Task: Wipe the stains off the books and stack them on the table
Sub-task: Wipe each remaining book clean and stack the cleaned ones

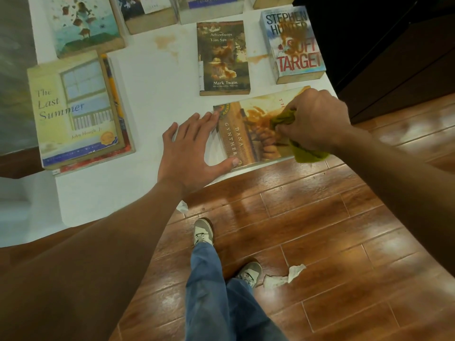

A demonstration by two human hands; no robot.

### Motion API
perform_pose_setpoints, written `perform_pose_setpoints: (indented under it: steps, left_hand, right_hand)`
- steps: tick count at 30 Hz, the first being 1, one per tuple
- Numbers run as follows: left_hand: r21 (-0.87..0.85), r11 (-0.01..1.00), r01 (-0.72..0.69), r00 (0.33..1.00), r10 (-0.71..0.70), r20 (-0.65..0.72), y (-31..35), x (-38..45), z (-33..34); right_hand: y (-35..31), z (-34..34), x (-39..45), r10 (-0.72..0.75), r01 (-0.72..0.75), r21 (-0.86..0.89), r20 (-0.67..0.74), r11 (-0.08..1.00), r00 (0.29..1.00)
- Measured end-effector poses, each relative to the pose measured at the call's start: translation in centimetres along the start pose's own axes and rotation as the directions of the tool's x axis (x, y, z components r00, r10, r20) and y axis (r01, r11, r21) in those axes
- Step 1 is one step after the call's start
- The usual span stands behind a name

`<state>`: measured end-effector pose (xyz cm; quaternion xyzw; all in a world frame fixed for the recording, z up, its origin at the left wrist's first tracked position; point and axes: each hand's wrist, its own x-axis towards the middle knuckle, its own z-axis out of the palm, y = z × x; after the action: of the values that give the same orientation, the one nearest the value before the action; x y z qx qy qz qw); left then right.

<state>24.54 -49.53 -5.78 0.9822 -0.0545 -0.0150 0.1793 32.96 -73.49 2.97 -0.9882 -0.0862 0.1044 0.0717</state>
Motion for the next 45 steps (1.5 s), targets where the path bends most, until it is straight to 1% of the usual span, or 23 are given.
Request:
perform_pose_setpoints:
  steps: [2,5,6,9,10,13,14,16,17,18,21,22,25,26,29,30,33,34,37,38,41,42,45]
  left_hand:
    - [0.004,1.0,-0.002,1.0,0.002,-0.001,-0.1,0.1,0.1]
    - [0.009,1.0,0.001,1.0,-0.001,0.004,0.0,-0.1,0.1]
    - [0.005,1.0,0.001,1.0,-0.001,0.007,0.0,-0.2,0.1]
    - [-0.001,1.0,0.0,1.0,0.0,0.003,0.0,0.0,0.0]
    - [0.001,1.0,-0.001,1.0,0.001,0.0,-0.1,0.1,0.0]
    - [0.001,1.0,-0.001,1.0,0.001,-0.001,-0.1,0.0,0.0]
    - [0.001,1.0,0.001,1.0,-0.001,-0.006,-0.1,0.0,0.0]
    - [-0.006,1.0,-0.002,1.0,0.002,-0.007,0.0,0.0,0.0]
    - [-0.007,1.0,-0.004,1.0,0.004,-0.009,0.0,0.0,0.0]
    - [-0.006,1.0,-0.003,1.0,0.002,-0.014,0.0,0.0,0.0]
    - [-0.01,1.0,0.0,1.0,0.0,-0.009,-0.1,-0.2,0.1]
    - [-0.012,1.0,0.001,1.0,-0.001,-0.014,-0.1,-0.2,0.1]
    - [-0.014,1.0,0.0,1.0,-0.001,-0.02,0.0,0.1,0.0]
    - [-0.011,1.0,0.004,1.0,-0.004,-0.02,-0.1,0.1,0.1]
    - [-0.011,1.0,0.008,1.0,-0.008,-0.02,-0.1,-0.1,0.1]
    - [-0.013,1.0,0.007,1.0,-0.007,-0.023,-0.2,-0.1,0.1]
    - [-0.018,1.0,0.001,1.0,-0.001,-0.027,-0.1,0.2,0.0]
    - [-0.016,1.0,0.003,1.0,-0.004,-0.025,-0.2,0.2,0.0]
    - [-0.013,1.0,0.007,1.0,-0.007,-0.017,-0.2,-0.2,0.1]
    - [-0.013,1.0,0.006,1.0,-0.006,-0.019,-0.2,-0.1,0.1]
    - [-0.015,1.0,0.003,1.0,-0.003,-0.022,-0.1,0.1,0.1]
    - [-0.015,1.0,0.004,1.0,-0.004,-0.021,-0.2,0.2,0.1]
    - [-0.015,1.0,0.007,1.0,-0.007,-0.009,-0.2,-0.1,0.2]
  right_hand:
    - [-0.1,-0.2,0.2,-0.024,0.023,0.017,0.073,1.0,0.997]
    - [-0.1,-0.3,0.6,0.018,-0.019,-0.015,-0.059,1.0,0.998]
    - [-0.1,-0.2,0.6,0.006,-0.006,-0.01,-0.052,1.0,0.999]
    - [-0.4,-0.4,0.7,-0.055,0.053,0.022,0.109,0.998,0.992]
    - [-0.3,-0.5,0.8,-0.041,0.04,0.008,0.094,0.999,0.995]
    - [0.1,-0.3,0.7,0.023,-0.027,-0.046,-0.091,0.999,0.996]
    - [0.0,-0.1,0.6,0.007,-0.01,-0.036,-0.085,0.999,0.996]
    - [-0.1,-0.1,0.4,-0.059,0.058,0.01,0.044,0.998,0.997]
    - [-0.2,-0.2,0.5,-0.067,0.062,0.049,0.103,0.997,0.992]
    - [-0.2,-0.4,0.6,-0.048,0.038,0.08,0.117,0.996,0.992]
    - [-0.2,0.0,0.4,0.026,-0.024,0.076,-0.031,0.997,0.999]
    - [-0.2,0.2,0.2,0.0,0.003,0.068,-0.046,0.998,0.999]
    - [-0.7,0.5,-0.1,-0.087,0.086,0.069,0.011,0.994,0.996]
    - [-0.7,0.5,0.2,-0.058,0.059,0.065,-0.007,0.996,0.998]
    - [-0.9,0.9,0.5,0.056,-0.052,0.033,-0.151,0.998,0.987]
    - [-1.1,1.1,0.3,0.032,-0.027,0.03,-0.152,0.999,0.988]
    - [-1.5,0.9,0.3,-0.082,0.084,0.068,-0.024,0.994,0.996]
    - [-1.5,0.7,0.6,-0.064,0.065,0.072,-0.022,0.995,0.998]
    - [-1.3,0.8,1.1,0.042,-0.037,0.036,-0.151,0.999,0.988]
    - [-1.4,0.9,1.0,0.016,-0.011,0.035,-0.146,0.999,0.989]
    - [-1.8,0.7,0.9,-0.116,0.116,0.041,-0.018,0.992,0.993]
    - [-1.8,0.5,1.1,-0.101,0.101,0.047,-0.017,0.994,0.995]
    - [-1.8,0.8,1.2,-0.024,0.029,0.043,-0.112,0.999,0.993]
